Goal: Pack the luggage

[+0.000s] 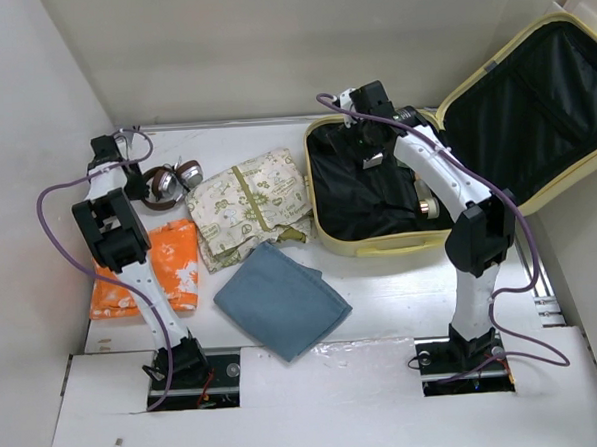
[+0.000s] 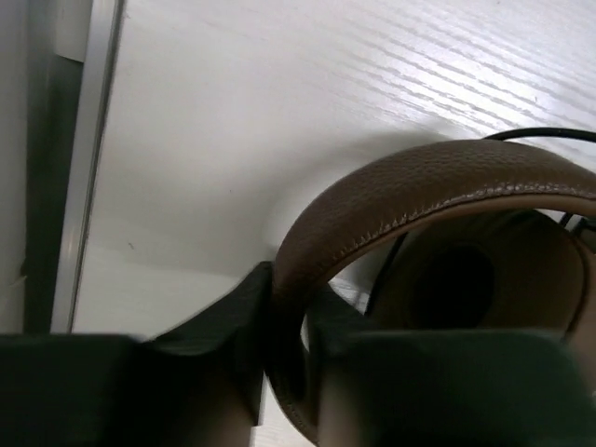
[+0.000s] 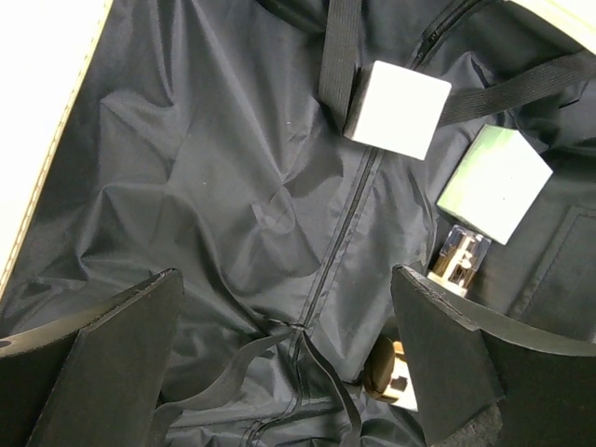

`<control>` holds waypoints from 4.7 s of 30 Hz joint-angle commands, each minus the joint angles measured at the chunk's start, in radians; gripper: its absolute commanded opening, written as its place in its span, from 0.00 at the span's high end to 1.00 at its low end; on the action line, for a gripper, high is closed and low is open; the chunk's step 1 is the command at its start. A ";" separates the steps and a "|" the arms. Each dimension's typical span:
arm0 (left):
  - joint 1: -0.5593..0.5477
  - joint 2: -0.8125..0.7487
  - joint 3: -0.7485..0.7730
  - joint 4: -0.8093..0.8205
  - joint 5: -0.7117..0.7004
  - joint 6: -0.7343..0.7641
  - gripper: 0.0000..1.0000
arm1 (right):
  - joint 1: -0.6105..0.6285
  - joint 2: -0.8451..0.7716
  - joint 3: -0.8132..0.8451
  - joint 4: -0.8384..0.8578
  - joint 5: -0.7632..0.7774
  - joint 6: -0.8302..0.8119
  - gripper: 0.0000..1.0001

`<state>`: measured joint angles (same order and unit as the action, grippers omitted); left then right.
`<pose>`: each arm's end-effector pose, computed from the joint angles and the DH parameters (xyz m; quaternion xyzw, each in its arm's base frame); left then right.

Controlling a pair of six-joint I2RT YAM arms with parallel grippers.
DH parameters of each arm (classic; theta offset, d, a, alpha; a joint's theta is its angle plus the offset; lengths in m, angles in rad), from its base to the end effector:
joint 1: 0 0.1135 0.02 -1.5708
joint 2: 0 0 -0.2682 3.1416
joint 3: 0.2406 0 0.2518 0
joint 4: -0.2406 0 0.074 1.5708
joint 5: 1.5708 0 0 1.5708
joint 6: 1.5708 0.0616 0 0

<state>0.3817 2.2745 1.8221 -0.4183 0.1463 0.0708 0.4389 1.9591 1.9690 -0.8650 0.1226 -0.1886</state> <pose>0.4921 0.1878 0.1619 -0.1203 0.9294 0.0098 0.3487 0.4143 0.1862 0.3222 -0.2681 0.8959 -0.0133 0.3540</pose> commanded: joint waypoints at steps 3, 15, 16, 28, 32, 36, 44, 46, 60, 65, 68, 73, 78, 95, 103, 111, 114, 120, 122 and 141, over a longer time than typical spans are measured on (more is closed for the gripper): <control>0.002 0.022 0.040 -0.074 0.059 0.012 1.00 | 0.006 -0.026 -0.002 0.006 0.031 -0.011 0.04; -0.018 -0.108 0.325 -0.146 0.245 -0.072 1.00 | -0.071 -0.186 -0.182 0.139 0.037 0.075 0.04; -0.018 -0.119 0.353 -0.146 0.245 -0.072 1.00 | -0.071 -0.199 -0.199 0.159 0.026 0.075 0.04; -0.333 -0.153 0.572 -0.198 0.352 0.015 1.00 | -0.318 -0.379 -0.366 0.215 -0.049 0.127 0.05; -0.521 -0.142 0.594 -0.208 0.296 0.110 1.00 | -0.388 -0.411 -0.403 0.215 -0.089 0.101 0.05; -0.703 -0.142 0.568 -0.191 0.262 0.225 1.00 | -0.430 -0.442 -0.459 0.224 -0.133 0.083 0.05; -0.854 -0.057 0.523 -0.122 0.262 0.369 1.00 | -0.453 -0.451 -0.568 0.310 -0.230 0.035 0.05; -0.915 -0.043 0.523 -0.087 0.173 0.493 1.00 | -0.462 -0.441 -0.581 0.310 -0.245 0.011 0.05; -1.001 0.121 0.497 0.107 -0.059 0.739 1.00 | -0.505 -0.417 -0.604 0.383 -0.305 0.074 0.05; -1.001 0.172 0.554 0.156 -0.161 0.739 1.00 | -0.505 -0.398 -0.604 0.383 -0.305 0.083 0.05; -0.992 0.183 0.545 0.208 -0.244 0.739 1.00 | -0.496 -0.388 -0.604 0.394 -0.305 0.092 0.05; -0.992 0.226 0.545 0.273 -0.330 0.768 1.00 | -0.474 -0.350 -0.584 0.385 -0.316 0.092 0.05; -0.992 0.237 0.556 0.155 -0.239 0.800 0.75 | -0.436 -0.313 -0.533 0.351 -0.316 0.058 0.05; -0.992 -0.027 0.536 0.217 -0.350 0.652 0.00 | -0.304 -0.442 -0.483 0.245 -0.210 0.026 0.01; -0.936 -0.292 0.381 -0.037 -0.266 0.457 0.00 | -0.142 -0.667 -0.607 0.176 -0.163 0.124 0.01; -0.925 -0.660 0.159 -0.257 -0.217 0.357 0.00 | 0.378 -0.711 -0.811 0.161 -0.172 0.262 0.00; -0.913 -0.722 0.080 -0.281 -0.252 0.311 0.00 | 0.474 -0.658 -0.897 0.239 -0.193 0.354 0.00; -0.795 -0.848 -0.020 -0.301 -0.110 0.198 0.00 | 0.537 -0.459 -0.923 0.386 -0.239 0.468 0.00; -0.701 -0.905 -0.067 -0.312 -0.044 0.178 0.00 | 0.537 -0.415 -0.923 0.426 -0.216 0.533 0.00; -0.434 -1.304 -0.370 -0.312 0.153 0.138 0.00 | 0.758 -0.103 -1.170 0.911 -0.302 0.923 0.91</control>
<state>-0.0677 0.9615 1.4181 -0.7460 0.2508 0.2256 1.1351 1.7596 0.8776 0.0711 -0.1242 0.6544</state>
